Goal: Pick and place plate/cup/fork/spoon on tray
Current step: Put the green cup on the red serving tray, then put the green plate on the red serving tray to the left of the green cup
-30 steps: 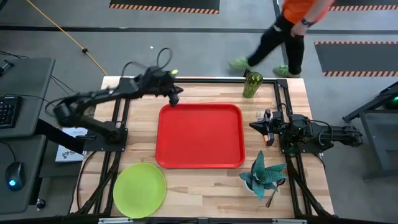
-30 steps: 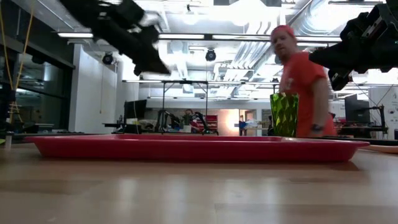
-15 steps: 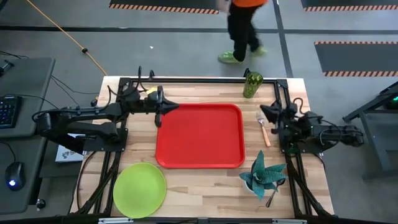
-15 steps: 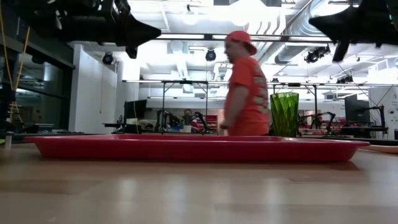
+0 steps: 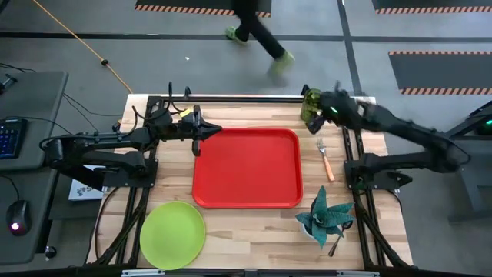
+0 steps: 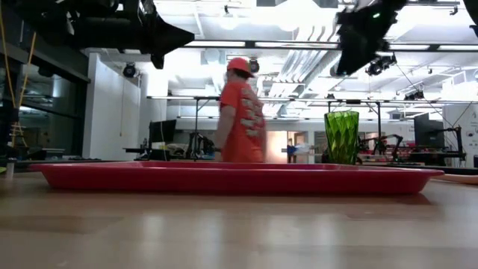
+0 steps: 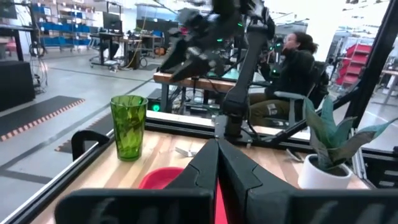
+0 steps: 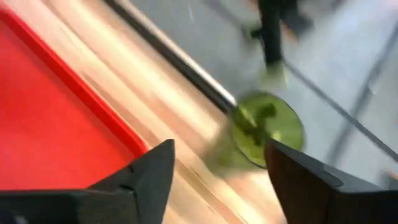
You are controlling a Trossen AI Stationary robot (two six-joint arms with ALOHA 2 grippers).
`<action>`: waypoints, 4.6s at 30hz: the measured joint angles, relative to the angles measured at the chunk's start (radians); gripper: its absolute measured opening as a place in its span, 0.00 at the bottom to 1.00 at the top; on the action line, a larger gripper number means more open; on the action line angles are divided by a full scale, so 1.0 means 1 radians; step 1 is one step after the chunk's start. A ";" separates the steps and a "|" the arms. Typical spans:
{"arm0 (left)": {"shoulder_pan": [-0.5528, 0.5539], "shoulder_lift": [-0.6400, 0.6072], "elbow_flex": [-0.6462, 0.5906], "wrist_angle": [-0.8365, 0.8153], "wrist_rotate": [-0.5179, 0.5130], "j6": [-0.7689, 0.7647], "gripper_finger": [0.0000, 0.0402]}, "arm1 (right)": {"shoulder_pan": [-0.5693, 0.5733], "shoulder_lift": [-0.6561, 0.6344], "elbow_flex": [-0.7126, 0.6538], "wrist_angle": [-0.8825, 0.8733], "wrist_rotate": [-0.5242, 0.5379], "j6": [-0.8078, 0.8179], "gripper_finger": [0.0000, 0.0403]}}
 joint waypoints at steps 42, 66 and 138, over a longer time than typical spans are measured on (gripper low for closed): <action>-0.142 0.000 0.000 0.050 0.015 -0.066 0.00 | -0.264 0.675 0.399 -0.320 -0.109 -0.028 0.44; -0.142 0.000 0.000 0.051 -0.001 -0.065 0.00 | 0.050 0.460 0.612 -0.483 -0.279 0.133 0.01; -0.174 0.000 0.000 0.073 -0.001 -0.065 0.00 | 0.244 0.496 0.490 -0.384 -0.415 0.129 0.61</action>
